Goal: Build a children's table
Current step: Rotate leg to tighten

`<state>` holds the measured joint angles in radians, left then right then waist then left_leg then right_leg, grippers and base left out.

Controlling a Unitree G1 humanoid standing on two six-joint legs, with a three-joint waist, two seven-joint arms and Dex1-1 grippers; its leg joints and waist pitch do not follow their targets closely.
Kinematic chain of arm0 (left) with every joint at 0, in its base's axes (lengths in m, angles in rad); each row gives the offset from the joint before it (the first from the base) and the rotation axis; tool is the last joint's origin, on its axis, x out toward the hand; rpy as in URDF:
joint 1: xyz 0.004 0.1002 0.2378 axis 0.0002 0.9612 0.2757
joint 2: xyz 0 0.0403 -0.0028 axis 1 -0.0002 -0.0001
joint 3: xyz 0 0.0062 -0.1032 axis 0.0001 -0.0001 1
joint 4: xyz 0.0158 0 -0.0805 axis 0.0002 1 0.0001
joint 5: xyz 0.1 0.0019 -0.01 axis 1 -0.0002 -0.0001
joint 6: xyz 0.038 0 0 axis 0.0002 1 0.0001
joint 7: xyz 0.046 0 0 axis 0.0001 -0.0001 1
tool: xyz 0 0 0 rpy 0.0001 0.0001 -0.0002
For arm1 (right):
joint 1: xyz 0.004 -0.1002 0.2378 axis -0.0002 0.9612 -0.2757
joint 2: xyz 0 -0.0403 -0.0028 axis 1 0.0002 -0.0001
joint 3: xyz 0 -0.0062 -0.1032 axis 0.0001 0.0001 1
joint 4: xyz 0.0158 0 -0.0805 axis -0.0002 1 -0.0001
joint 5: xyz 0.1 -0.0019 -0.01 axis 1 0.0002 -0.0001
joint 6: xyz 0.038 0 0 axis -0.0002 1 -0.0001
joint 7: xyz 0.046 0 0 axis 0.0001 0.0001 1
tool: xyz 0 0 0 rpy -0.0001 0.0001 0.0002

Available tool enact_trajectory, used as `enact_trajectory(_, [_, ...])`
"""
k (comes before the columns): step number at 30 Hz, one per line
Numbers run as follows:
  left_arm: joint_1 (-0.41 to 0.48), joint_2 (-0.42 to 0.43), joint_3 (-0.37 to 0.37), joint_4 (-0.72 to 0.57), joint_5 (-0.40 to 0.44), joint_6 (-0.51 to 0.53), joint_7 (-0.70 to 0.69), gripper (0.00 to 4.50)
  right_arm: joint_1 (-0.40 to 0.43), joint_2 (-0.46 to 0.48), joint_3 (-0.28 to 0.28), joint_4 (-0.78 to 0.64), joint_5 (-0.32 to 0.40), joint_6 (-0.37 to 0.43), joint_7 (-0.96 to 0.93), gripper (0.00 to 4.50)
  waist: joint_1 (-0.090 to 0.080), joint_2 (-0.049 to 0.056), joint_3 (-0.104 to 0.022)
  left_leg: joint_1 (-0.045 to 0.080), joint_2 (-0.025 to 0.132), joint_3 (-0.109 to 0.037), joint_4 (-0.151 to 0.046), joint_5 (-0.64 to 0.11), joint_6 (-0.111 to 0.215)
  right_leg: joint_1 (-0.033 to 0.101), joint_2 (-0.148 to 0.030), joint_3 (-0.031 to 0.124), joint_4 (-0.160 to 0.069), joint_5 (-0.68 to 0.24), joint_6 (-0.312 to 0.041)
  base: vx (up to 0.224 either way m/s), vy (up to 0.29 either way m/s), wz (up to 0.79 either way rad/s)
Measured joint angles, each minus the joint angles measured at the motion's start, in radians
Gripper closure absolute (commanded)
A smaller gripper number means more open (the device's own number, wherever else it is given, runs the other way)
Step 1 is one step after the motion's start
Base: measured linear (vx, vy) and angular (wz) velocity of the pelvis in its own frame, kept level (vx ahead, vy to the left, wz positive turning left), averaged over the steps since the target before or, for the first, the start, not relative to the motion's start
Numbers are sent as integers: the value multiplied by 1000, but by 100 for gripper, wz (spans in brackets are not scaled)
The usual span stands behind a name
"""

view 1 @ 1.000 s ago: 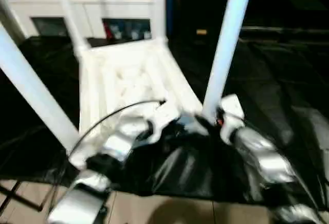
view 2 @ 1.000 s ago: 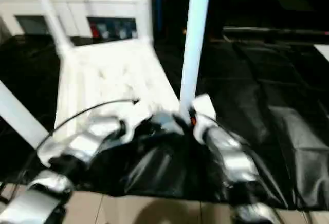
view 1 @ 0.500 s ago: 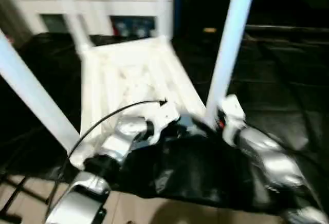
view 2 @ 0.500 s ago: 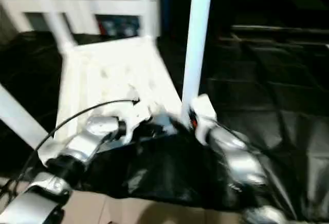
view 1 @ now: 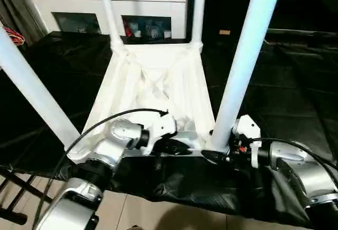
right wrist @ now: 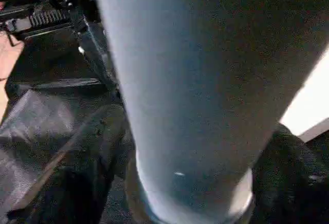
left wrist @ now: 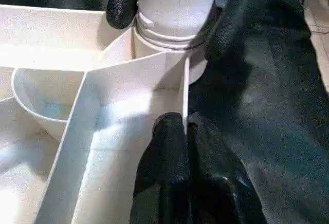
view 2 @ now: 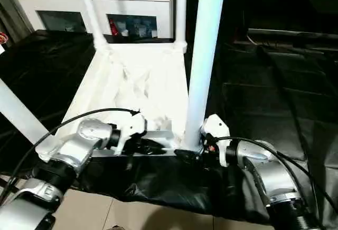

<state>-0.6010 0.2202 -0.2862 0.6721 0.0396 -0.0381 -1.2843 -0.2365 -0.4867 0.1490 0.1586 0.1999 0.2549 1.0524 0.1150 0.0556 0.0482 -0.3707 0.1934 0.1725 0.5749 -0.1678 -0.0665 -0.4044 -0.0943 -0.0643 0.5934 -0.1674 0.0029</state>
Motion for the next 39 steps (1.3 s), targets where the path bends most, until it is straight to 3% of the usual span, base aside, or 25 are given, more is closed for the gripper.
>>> enact_trajectory(7, [1, 9, 0, 0, -2, -5, -24, 450, 0, -8, 8, -4, 0, 3, 17, 176, 3, -2, 1, -1, 0, 0, 1, 0, 0, 0, 0, 0, 0, 0, 0, 0, 0, 0])
enact_trajectory(18, [16, 15, 1, -21, -5, -2, -19, 450, 11, 15, 9, -23, -5, 16, -5, 187, 2, -1, 0, -1, 0, 0, 1, 0, 0, 0, 0, 0, 0, -1, 1, 0, 0, 0])
enact_trajectory(20, [16, 12, 11, -16, -2, 7, 32, 450, 10, 62, -9, -8, -21, 7, -93, 187, -8, -1, 0, 0, 1, 0, 1, 0, 0, 0, 0, 0, 1, 0, 1, 0, 0, 0])
enact_trajectory(25, [-5, -61, 45, 10, 46, 57, 247, 450, -68, 229, -77, 116, -80, 9, -417, 188, -53, -3, 1, 2, -1, 0, 1, 0, 0, 1, 0, 1, 1, -2, 5, 0, 0, 0])
enact_trajectory(32, [-34, -146, 61, 23, 87, 139, 437, 450, -166, 355, -123, 240, -139, -6, -695, 188, -65, -4, 1, 2, -1, 0, -1, 0, -1, 0, 0, 1, 0, -2, 4, 0, 0, 0])
enact_trajectory(35, [-37, -157, 61, 23, 95, 140, 459, 450, -175, 357, -123, 259, -150, -32, -707, 118, -59, -3, 0, 2, -2, 0, -3, -1, 0, -1, 0, 1, 0, 0, 1, 0, 0, 0])
enact_trajectory(39, [-38, -157, 57, 25, 95, 125, 457, 450, -172, 339, -123, 253, -156, -32, -663, 97, -54, -3, 1, 2, -2, 0, -3, 0, 0, -1, 0, 0, 0, 0, 1, 0, 0, 0])
